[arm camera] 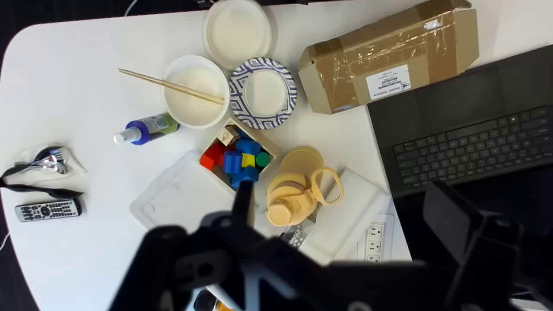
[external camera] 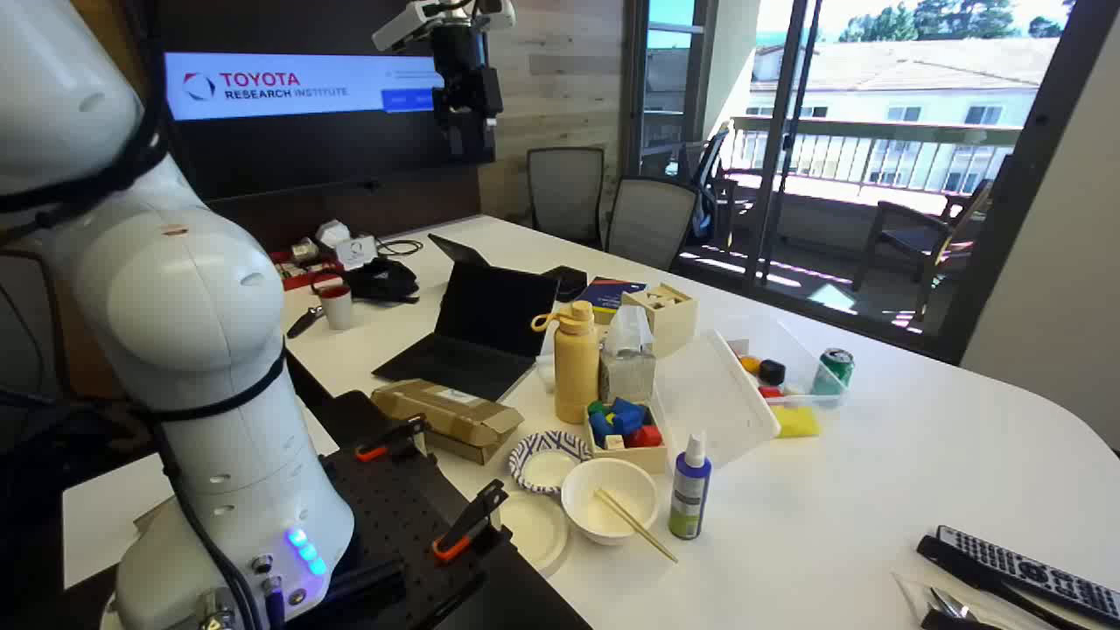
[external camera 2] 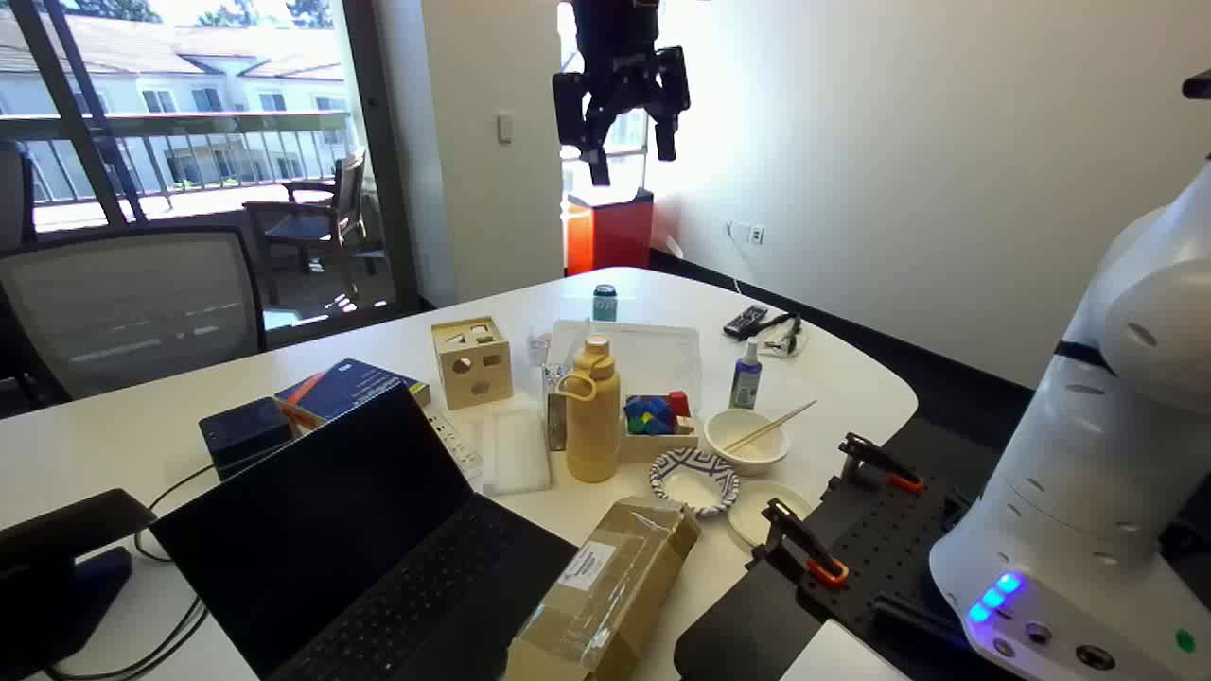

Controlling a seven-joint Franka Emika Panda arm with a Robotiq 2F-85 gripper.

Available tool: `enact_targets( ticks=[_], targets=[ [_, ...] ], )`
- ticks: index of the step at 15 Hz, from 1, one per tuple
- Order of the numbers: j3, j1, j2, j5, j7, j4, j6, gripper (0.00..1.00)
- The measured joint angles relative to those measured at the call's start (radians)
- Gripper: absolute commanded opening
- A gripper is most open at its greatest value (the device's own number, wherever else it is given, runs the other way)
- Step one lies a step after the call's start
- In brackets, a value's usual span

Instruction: Remove the flowery blue block from the wooden box and put it on the white plate with blue markings

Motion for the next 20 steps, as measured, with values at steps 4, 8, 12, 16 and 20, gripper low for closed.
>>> enact_targets(
  ticks=[4, 8, 12, 16, 20],
  targets=[
    [0.000, 0.000, 0.000, 0.000, 0.000, 0.000, 0.000, 1.00],
    [-0.064, 0.000, 0.047, 0.001, -0.021, -0.001, 0.057, 1.00],
    [-0.173, -0.005, 0.174, 0.011, -0.110, -0.031, 0.258, 1.00],
    [-0.252, -0.017, 0.302, 0.049, -0.206, -0.048, 0.419, 1.00],
    [-0.313, -0.049, 0.395, 0.107, -0.286, -0.048, 0.496, 1.00]
  ],
)
